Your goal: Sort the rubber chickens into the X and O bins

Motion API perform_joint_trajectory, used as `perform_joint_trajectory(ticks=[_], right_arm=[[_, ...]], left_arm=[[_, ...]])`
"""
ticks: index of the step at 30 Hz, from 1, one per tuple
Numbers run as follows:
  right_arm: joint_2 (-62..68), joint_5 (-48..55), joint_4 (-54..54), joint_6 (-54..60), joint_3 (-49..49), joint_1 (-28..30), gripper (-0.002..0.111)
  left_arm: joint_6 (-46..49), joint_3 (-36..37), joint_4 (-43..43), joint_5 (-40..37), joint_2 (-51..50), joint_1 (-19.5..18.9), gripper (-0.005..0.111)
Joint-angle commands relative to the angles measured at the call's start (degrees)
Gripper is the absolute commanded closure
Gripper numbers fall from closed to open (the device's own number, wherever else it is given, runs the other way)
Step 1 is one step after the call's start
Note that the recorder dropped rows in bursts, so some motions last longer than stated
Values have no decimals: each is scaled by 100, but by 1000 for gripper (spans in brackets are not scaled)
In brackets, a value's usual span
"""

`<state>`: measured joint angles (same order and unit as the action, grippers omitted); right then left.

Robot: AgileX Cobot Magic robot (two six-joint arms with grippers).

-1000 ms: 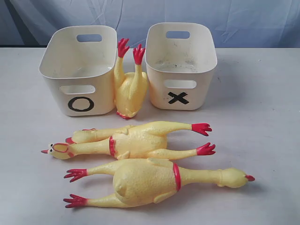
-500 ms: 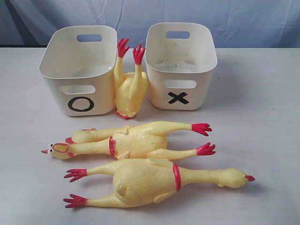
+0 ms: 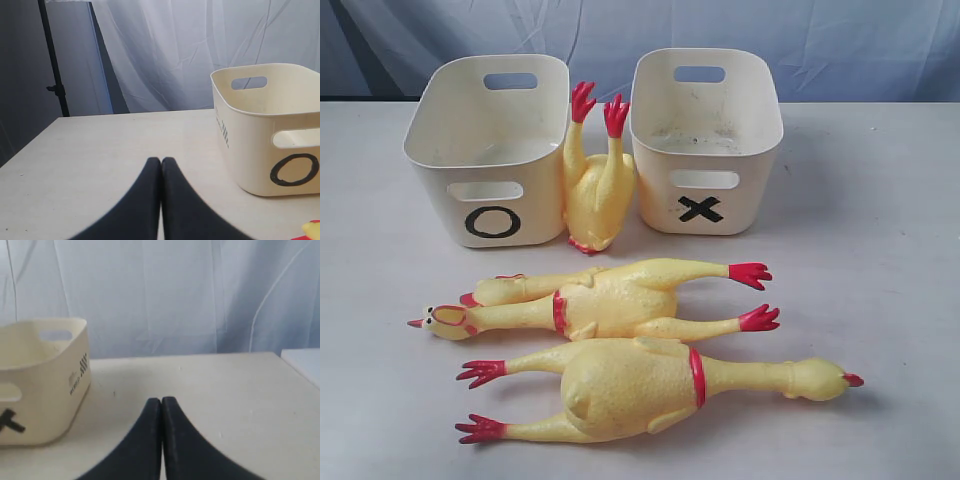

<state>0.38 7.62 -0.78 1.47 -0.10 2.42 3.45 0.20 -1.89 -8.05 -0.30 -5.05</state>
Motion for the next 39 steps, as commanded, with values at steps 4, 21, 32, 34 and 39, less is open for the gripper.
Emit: perform_joint_trajectory(ticks=[4, 21, 32, 34, 39], right_arm=[[-38, -2352, -633, -26, 10, -25, 108], [-38, -5235, 690, -948, -1726, -25, 108], [1734, -619, 716, -875, -5318, -25, 108], [2239, 34, 716, -875, -5771, -25, 108], [3478, 1649, 676, -875, -6338, -25, 108]], left_arm=[[-15, -20, -23, 34, 30, 58, 107], [-15, -20, -23, 34, 30, 58, 107], [-15, -20, -23, 34, 30, 58, 107], [-15, -20, -23, 34, 30, 58, 107], [-15, -20, -23, 34, 30, 58, 107]])
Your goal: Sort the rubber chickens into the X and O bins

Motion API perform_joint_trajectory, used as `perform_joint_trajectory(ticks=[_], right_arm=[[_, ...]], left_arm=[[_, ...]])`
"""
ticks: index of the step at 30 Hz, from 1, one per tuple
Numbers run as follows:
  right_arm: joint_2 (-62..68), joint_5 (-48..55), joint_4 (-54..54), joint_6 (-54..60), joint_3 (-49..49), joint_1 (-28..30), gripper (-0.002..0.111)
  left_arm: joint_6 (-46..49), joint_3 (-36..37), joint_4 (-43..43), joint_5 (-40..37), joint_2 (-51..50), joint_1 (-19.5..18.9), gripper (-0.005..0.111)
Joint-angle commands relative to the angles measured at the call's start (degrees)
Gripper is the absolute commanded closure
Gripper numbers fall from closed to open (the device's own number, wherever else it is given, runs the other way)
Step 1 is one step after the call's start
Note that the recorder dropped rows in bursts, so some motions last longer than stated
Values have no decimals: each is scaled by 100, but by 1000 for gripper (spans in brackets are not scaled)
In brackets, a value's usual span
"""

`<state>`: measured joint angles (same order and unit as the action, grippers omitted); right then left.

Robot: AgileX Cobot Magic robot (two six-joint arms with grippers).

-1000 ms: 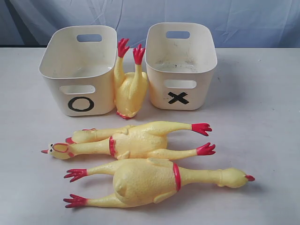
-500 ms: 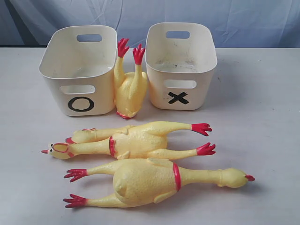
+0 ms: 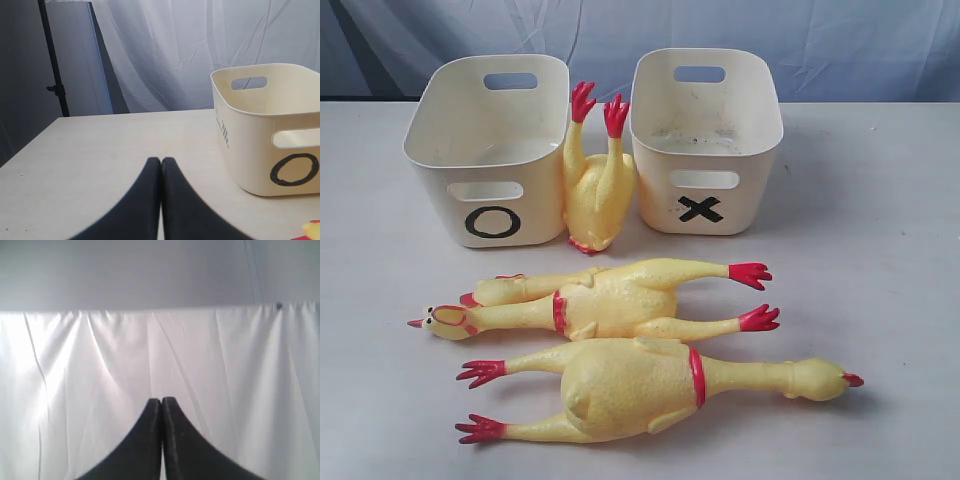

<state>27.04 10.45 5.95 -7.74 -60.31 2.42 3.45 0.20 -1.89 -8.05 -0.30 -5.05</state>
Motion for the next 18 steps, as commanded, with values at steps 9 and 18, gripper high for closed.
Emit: perform_joint_trajectory(ticks=[9, 18], right_arm=[[2587, 4230, -1518, 1133, -343, -25, 108], [4266, 5812, -5470, 6764, 247, -1044, 89]], left_arm=[[-15, -20, -23, 34, 30, 58, 107], [-15, -20, -23, 34, 30, 58, 107]])
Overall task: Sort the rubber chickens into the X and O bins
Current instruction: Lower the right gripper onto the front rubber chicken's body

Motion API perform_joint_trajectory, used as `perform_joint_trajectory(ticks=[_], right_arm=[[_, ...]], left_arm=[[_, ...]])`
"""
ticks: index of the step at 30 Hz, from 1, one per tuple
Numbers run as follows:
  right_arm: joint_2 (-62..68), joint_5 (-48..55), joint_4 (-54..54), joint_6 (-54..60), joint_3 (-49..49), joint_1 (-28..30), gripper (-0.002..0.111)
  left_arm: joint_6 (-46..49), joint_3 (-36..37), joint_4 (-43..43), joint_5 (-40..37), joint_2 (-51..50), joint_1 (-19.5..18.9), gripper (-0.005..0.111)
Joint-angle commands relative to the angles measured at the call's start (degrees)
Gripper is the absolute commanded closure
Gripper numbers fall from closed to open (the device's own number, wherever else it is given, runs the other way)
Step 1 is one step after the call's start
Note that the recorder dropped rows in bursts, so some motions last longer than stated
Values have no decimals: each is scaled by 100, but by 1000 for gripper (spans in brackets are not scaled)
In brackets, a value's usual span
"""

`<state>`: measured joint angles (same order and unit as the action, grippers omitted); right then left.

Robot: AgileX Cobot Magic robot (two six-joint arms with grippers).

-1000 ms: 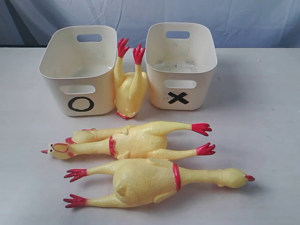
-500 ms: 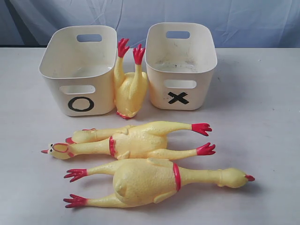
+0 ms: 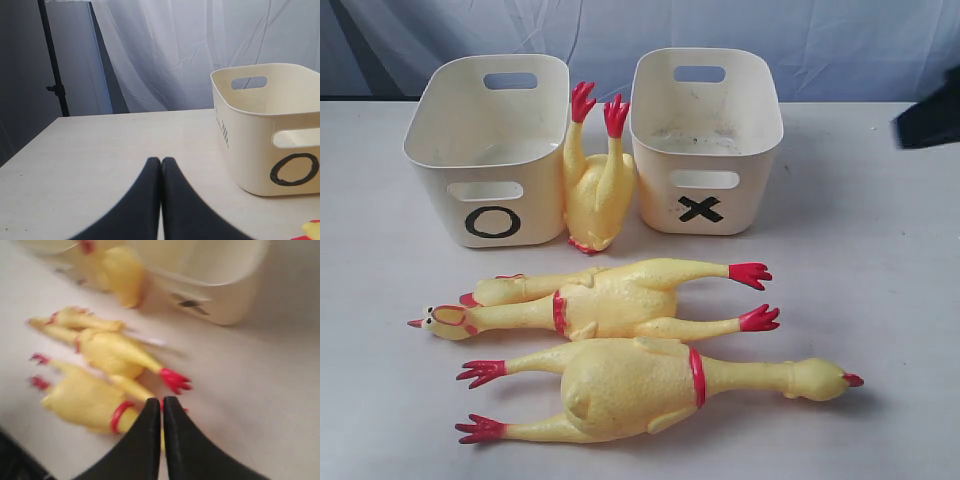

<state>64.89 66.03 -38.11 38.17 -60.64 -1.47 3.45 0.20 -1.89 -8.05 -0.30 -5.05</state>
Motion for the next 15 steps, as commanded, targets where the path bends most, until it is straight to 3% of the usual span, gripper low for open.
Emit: perform_joint_trajectory(ticks=[1, 4, 6, 15], right_arm=[[620, 198, -1001, 2522, 353, -917, 79], [997, -191, -676, 2822, 542, -1617, 46], [1223, -662, -536, 2822, 617, -2033, 33], [2100, -2235, 44, 3557, 616, -3843, 35]], left_arm=[[-15, -20, -23, 34, 30, 58, 107], [-15, -20, -23, 34, 30, 58, 107], [-15, -20, -23, 34, 30, 58, 107], [-15, -20, -23, 34, 30, 58, 107]])
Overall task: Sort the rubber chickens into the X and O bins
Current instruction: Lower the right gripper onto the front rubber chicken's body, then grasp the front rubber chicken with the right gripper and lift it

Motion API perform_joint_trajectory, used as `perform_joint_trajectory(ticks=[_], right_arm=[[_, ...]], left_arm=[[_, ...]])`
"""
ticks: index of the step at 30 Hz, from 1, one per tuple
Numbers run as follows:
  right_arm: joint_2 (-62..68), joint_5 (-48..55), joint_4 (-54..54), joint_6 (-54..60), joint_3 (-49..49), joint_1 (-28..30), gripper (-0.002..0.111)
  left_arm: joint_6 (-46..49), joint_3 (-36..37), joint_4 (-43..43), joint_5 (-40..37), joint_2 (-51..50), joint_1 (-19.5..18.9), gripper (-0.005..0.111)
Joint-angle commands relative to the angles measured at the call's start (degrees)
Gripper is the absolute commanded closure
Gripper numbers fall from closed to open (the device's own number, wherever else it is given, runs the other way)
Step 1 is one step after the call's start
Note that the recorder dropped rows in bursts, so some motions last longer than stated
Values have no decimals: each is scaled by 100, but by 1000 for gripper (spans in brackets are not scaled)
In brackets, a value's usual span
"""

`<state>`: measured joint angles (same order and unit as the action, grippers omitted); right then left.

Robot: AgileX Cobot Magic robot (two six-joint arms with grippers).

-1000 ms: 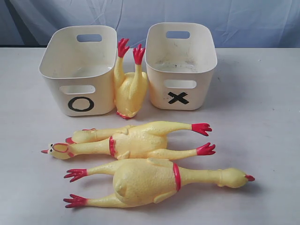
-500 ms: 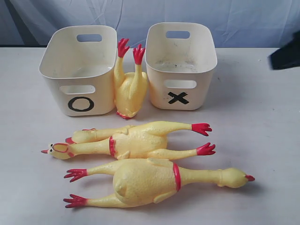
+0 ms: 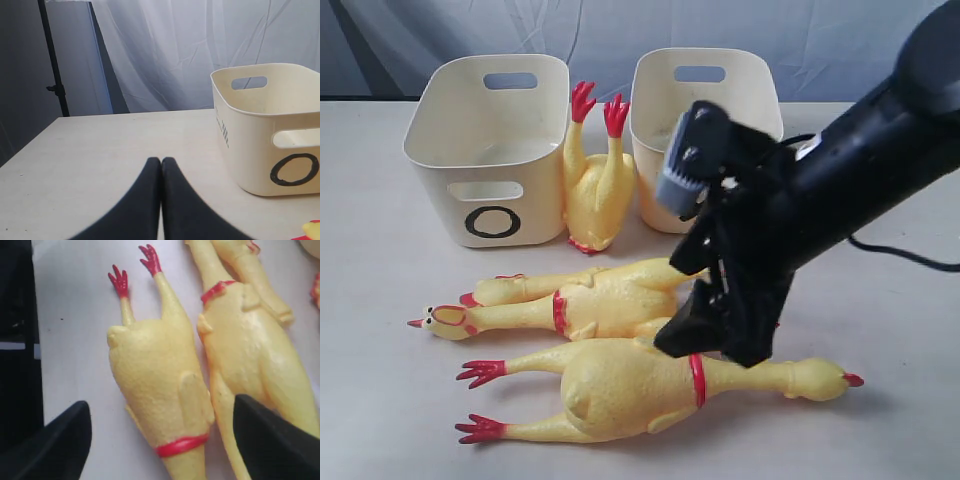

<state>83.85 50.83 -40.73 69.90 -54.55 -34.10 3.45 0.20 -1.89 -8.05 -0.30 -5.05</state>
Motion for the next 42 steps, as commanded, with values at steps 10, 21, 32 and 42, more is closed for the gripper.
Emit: perform_joint_trajectory(ticks=[10, 21, 32, 42], right_arm=[[807, -1429, 1080, 32, 7, -1330, 35], [1997, -983, 1134, -253, 7, -1330, 31], [2377, 779, 551, -229, -19, -1330, 107], [2073, 1913, -1896, 511, -2934, -1390, 106]], left_arm=[[-15, -20, -23, 34, 30, 58, 107], [-15, -20, -23, 34, 30, 58, 107], [-15, -20, -23, 34, 30, 58, 107], [-15, -20, -23, 34, 30, 58, 107]])
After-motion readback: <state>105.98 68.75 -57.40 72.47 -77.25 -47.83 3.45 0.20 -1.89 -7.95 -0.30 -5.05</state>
